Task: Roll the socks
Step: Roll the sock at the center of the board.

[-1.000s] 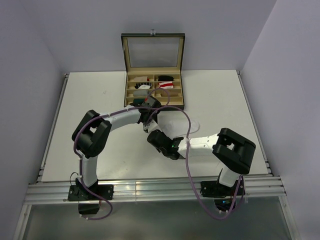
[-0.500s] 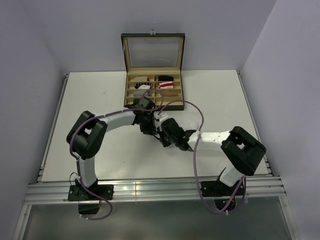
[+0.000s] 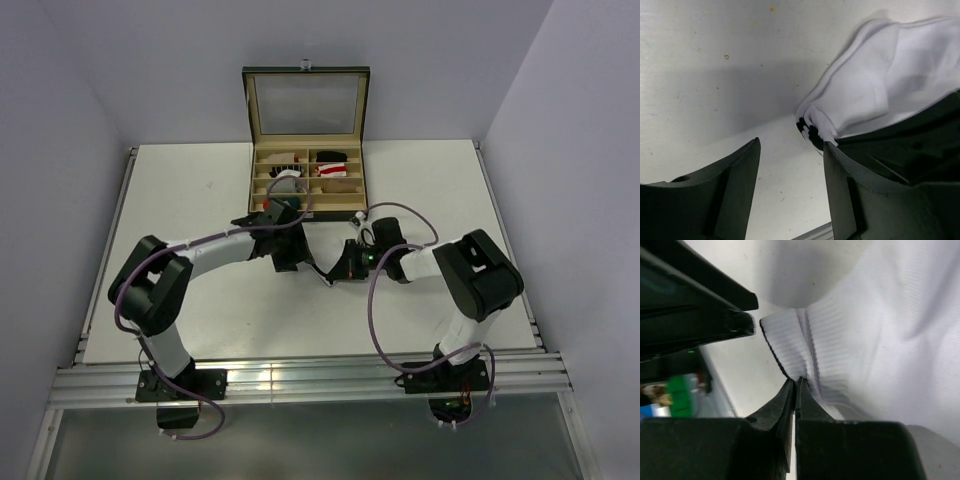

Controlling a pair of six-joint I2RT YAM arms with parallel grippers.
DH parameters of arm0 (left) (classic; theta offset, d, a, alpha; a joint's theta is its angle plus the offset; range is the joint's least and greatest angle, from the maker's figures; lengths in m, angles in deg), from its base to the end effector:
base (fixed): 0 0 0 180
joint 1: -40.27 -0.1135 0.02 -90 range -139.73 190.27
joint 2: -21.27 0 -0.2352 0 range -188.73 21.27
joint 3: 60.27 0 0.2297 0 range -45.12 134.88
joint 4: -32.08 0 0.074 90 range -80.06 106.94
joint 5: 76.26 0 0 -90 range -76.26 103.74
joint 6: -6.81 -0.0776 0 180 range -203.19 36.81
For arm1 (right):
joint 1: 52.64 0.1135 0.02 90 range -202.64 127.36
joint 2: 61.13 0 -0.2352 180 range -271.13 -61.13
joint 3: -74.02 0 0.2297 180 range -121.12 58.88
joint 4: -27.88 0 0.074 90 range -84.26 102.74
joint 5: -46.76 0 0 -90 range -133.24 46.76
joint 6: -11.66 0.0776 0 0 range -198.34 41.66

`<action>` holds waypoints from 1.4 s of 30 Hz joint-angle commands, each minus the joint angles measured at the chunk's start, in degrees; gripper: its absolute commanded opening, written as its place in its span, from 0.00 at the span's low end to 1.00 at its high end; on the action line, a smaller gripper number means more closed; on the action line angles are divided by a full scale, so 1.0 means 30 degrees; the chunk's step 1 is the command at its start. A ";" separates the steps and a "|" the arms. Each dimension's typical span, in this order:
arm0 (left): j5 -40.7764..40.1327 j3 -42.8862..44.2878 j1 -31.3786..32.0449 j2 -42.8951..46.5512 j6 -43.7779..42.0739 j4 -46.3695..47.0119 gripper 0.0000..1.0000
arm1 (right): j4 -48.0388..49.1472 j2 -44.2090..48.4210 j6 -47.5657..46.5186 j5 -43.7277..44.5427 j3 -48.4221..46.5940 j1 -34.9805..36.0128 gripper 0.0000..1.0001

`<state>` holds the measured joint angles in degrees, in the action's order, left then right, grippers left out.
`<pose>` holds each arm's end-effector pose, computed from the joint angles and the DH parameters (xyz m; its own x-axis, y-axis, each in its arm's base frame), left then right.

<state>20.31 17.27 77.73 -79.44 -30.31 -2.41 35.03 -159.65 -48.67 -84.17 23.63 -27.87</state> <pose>0.2770 -0.2234 0.1266 -0.9253 -0.2890 -0.2457 -0.1408 0.8632 -0.4849 0.2586 0.1753 0.0881 -0.8964 -0.0017 -0.4433 -0.3705 0.5520 0.7470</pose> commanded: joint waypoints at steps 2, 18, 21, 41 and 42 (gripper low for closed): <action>0.0124 -0.0844 -0.0062 0.1458 0.0946 0.1908 0.58 | 0.2354 -0.1757 0.3056 -0.2850 0.1170 -0.1167 0.00; 0.1063 -0.1169 0.0670 0.0114 0.1035 0.4137 0.56 | 0.2475 -0.4396 0.4144 -0.3438 0.0469 -0.2252 0.00; 0.1063 -0.0642 0.0729 -0.0500 0.0918 0.3641 0.52 | 0.2446 -0.4426 0.4173 -0.3409 0.0440 -0.2252 0.00; -0.0489 0.2785 0.1022 -0.4165 -0.1894 -0.1835 0.28 | -0.3497 0.3560 -0.0863 0.5035 -0.0027 -0.0059 0.35; -0.0548 0.3135 0.0993 -0.4340 -0.2069 -0.2014 0.28 | -0.3908 0.4123 -0.1331 0.6189 -0.0116 0.0351 0.36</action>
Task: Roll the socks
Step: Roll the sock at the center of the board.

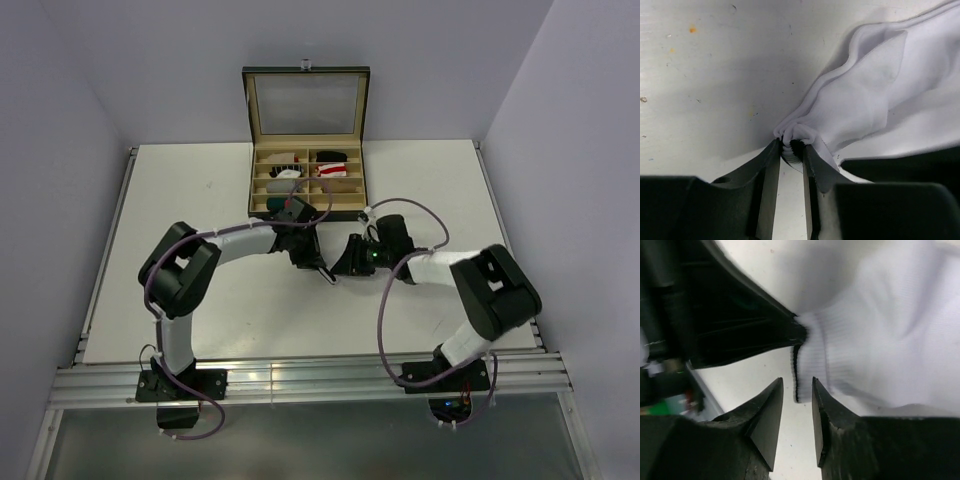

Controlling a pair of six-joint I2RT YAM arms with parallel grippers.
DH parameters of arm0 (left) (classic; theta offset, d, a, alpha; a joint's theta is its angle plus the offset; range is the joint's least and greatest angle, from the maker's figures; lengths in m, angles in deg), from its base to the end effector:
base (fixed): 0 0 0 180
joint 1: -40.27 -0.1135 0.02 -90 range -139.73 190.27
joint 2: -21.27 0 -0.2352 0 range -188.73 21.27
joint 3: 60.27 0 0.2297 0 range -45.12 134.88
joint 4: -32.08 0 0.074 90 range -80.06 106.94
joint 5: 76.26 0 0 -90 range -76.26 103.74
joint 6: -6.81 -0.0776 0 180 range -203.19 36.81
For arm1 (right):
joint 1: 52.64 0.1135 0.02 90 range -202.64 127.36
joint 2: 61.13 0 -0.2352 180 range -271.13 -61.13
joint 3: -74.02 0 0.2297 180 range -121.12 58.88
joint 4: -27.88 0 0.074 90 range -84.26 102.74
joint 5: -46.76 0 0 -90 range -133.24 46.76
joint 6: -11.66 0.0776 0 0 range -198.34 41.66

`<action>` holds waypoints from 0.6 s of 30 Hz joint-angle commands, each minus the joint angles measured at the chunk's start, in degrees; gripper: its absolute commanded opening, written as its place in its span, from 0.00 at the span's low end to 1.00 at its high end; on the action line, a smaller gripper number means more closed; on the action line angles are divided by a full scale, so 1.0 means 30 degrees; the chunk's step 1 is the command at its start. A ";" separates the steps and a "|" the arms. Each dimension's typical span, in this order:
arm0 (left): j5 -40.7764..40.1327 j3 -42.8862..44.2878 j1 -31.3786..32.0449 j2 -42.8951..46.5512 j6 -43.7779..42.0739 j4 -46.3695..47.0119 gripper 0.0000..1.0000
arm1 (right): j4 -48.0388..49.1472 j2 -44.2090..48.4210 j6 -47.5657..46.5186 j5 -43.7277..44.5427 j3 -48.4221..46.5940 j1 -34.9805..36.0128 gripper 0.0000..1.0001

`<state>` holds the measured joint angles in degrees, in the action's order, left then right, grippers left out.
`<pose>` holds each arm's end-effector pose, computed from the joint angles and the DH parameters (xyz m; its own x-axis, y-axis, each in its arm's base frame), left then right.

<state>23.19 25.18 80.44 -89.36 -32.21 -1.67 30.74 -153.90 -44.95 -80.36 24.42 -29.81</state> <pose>0.2886 -0.2603 0.1069 -0.9567 -0.1953 -0.2157 -0.0671 0.8694 -0.4895 0.2606 0.1605 0.1034 -0.9015 0.0966 -0.4218 -0.2843 0.6027 0.7456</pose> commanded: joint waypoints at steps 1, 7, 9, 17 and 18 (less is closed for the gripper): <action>-0.1510 0.0646 0.0118 -0.1121 -0.1698 -0.2466 0.29 | -0.3238 0.2735 -0.3415 0.6325 -0.0437 0.1961 0.37; -0.1160 0.1731 0.0089 -0.1766 -0.2432 -0.3229 0.29 | -0.4444 0.4352 -0.5734 1.2807 -0.1198 0.5218 0.39; -0.1130 0.2052 0.0118 -0.1912 -0.2579 -0.3376 0.29 | -0.4564 0.4177 -0.6320 1.4358 -0.1404 0.6449 0.39; -0.0954 0.2522 0.0089 -0.2118 -0.2843 -0.3757 0.30 | -0.4682 0.2304 -0.7729 1.7616 -0.2517 0.9146 0.40; -0.0867 0.2552 0.0118 -0.2118 -0.2872 -0.3757 0.30 | -0.4652 0.2185 -0.7904 1.7764 -0.2576 0.9554 0.39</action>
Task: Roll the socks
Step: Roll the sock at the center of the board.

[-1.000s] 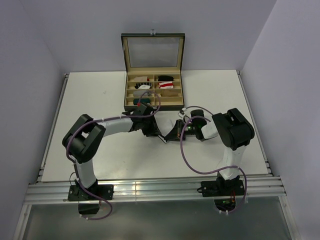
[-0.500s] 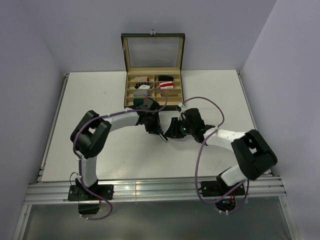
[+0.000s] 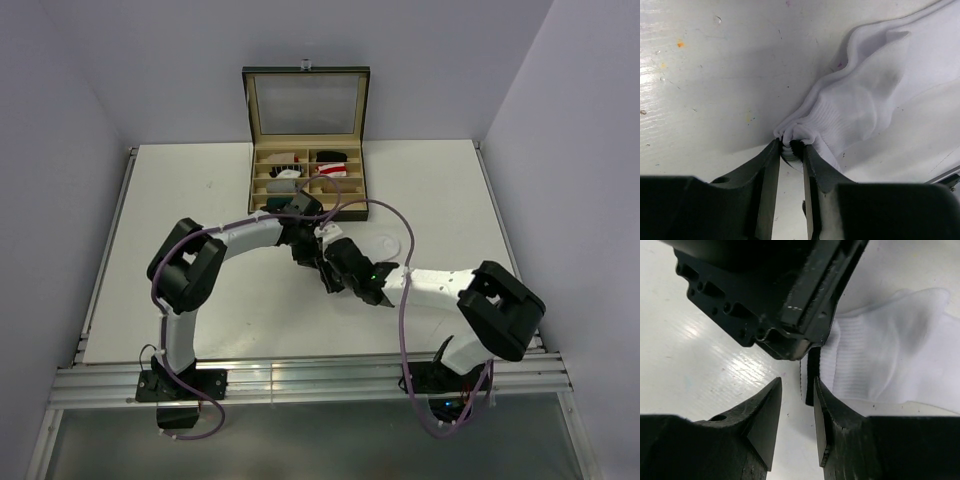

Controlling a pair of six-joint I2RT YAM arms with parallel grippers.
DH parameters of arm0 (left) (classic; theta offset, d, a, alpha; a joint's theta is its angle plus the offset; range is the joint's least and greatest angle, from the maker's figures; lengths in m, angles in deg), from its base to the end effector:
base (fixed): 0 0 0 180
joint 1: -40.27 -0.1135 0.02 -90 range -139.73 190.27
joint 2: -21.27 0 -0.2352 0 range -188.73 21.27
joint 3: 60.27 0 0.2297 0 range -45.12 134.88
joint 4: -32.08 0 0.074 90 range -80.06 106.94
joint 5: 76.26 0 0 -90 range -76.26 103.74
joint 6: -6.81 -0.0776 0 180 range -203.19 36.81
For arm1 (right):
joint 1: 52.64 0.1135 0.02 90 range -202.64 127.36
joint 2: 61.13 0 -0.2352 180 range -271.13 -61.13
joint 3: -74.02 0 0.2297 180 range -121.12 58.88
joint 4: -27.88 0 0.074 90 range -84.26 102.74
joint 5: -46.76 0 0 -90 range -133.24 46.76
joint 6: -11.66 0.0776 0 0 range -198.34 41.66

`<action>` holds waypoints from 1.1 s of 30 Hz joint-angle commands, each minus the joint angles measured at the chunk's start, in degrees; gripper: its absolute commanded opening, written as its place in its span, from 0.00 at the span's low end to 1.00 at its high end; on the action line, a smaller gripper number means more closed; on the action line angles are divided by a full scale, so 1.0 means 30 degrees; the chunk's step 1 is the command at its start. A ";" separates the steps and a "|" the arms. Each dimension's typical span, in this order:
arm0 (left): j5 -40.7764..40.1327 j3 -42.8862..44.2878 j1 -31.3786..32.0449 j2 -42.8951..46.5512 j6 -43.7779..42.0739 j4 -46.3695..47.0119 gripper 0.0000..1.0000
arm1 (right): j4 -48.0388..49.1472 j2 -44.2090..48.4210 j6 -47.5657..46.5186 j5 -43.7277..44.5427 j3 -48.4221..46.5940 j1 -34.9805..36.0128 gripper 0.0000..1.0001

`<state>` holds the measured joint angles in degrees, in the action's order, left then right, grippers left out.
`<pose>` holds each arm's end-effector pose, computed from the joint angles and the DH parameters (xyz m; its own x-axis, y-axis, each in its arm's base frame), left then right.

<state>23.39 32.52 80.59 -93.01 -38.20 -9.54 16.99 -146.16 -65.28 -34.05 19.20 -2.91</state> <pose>0.2954 -0.2678 0.1095 -0.9728 -0.0886 -0.2142 0.0113 0.9049 -0.4255 0.2109 0.2298 0.1332 -0.5666 -0.3237 -0.7578 -0.5619 0.8244 0.0680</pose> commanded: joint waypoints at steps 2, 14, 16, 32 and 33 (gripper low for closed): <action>-0.0902 0.0133 0.0038 -0.0901 -0.0905 -0.1134 0.30 | -0.0011 -0.1006 -0.1276 0.2794 -0.1040 0.0881 0.40; -0.0667 0.0455 0.0009 -0.0901 -0.1374 -0.1456 0.30 | -0.2647 -0.4261 0.0215 0.5491 -0.2506 0.1791 0.39; -0.0522 0.0485 -0.0049 -0.0872 -0.1433 -0.1399 0.30 | -0.3258 -0.4525 0.0947 0.5520 -0.2709 0.1762 0.37; -0.0257 -0.4079 -0.2333 0.4013 0.0996 0.1938 0.58 | -0.3089 -0.4644 0.1122 -0.8079 -0.2857 -0.1955 0.00; -0.0432 -0.4346 -0.2567 0.4427 0.1492 0.2348 0.61 | -0.2594 -0.4614 0.1357 -0.8944 -0.2799 -0.2394 0.00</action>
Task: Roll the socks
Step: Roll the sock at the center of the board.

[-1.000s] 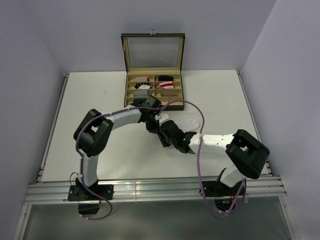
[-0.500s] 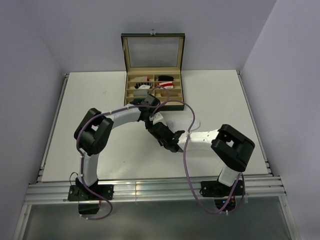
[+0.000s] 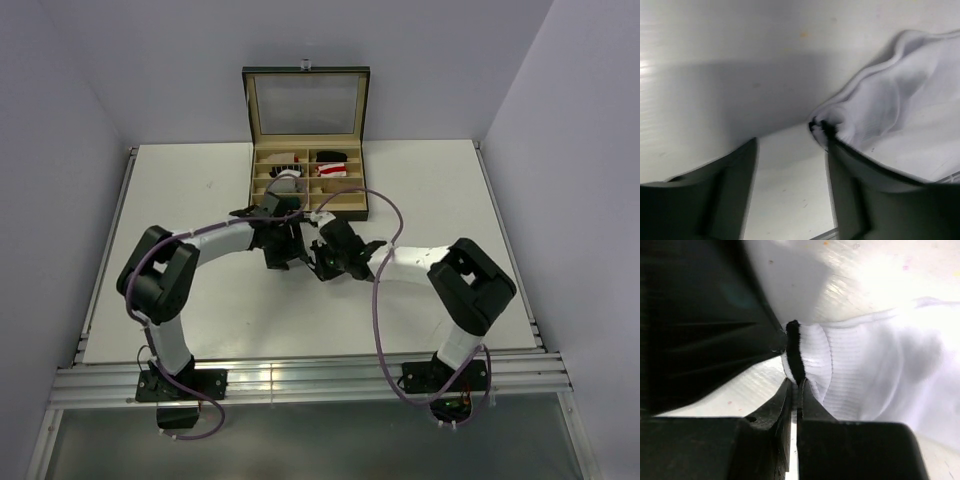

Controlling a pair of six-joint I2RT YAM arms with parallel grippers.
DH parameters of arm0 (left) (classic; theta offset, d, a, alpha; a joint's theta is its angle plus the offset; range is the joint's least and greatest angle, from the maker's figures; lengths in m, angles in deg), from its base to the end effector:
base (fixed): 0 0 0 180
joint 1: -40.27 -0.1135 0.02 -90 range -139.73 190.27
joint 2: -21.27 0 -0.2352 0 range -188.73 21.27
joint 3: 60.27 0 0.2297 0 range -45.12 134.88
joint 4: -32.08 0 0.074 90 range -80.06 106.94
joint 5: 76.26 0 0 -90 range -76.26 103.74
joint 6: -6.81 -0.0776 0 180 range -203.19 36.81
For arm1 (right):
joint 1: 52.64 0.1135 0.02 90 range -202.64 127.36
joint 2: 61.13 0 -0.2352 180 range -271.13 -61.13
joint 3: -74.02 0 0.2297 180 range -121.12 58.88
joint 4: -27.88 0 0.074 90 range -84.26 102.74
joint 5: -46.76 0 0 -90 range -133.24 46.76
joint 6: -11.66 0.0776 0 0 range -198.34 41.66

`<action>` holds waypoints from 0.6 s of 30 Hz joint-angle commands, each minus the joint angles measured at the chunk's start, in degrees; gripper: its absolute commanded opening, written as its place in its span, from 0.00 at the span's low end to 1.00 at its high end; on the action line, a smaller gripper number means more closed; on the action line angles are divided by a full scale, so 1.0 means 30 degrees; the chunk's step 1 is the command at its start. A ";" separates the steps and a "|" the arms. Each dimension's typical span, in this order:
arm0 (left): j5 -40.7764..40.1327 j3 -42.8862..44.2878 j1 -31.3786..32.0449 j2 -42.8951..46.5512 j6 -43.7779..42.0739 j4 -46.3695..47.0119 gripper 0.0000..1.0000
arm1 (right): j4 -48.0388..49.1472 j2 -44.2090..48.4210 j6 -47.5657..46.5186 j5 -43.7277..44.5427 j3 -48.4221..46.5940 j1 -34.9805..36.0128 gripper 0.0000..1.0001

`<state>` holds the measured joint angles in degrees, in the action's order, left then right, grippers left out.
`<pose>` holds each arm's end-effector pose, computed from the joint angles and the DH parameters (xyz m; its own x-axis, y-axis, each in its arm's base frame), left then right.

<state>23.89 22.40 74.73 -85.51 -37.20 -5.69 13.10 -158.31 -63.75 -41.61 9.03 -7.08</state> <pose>0.2961 -0.2198 0.1122 -0.9551 -0.2032 -0.2157 -0.0885 0.8902 -0.4470 0.2447 0.2464 0.1137 -0.6717 -0.3253 -0.6656 -0.5486 0.8222 0.1518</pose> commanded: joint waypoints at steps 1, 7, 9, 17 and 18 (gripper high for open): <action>-0.1007 -0.1208 -0.0675 0.2251 0.1393 0.1273 0.70 | -0.1002 -0.0592 0.1082 -0.7447 0.0851 -0.1790 0.00; -0.1335 -0.2673 -0.0998 0.4186 0.2801 0.2471 0.80 | 0.2101 -0.1849 0.3190 -1.3485 0.2111 -0.4198 0.00; -0.0867 -0.3347 -0.0998 0.4568 0.3239 0.3176 0.79 | 0.3939 -0.2290 0.4507 -1.4950 0.2753 -0.5073 0.00; -0.0249 -0.3320 0.0640 0.3575 0.3504 0.3970 0.73 | 0.8200 -0.4488 0.8114 -1.7975 0.4397 -0.7334 0.00; -0.0162 -0.3349 0.0759 0.3399 0.3592 0.4057 0.73 | 0.8374 -0.4547 0.8231 -1.7974 0.4572 -0.7596 0.00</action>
<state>22.06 11.65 75.15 -73.67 -27.75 3.84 39.09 -169.04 -41.65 -95.40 19.68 -28.72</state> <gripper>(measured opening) 0.736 0.038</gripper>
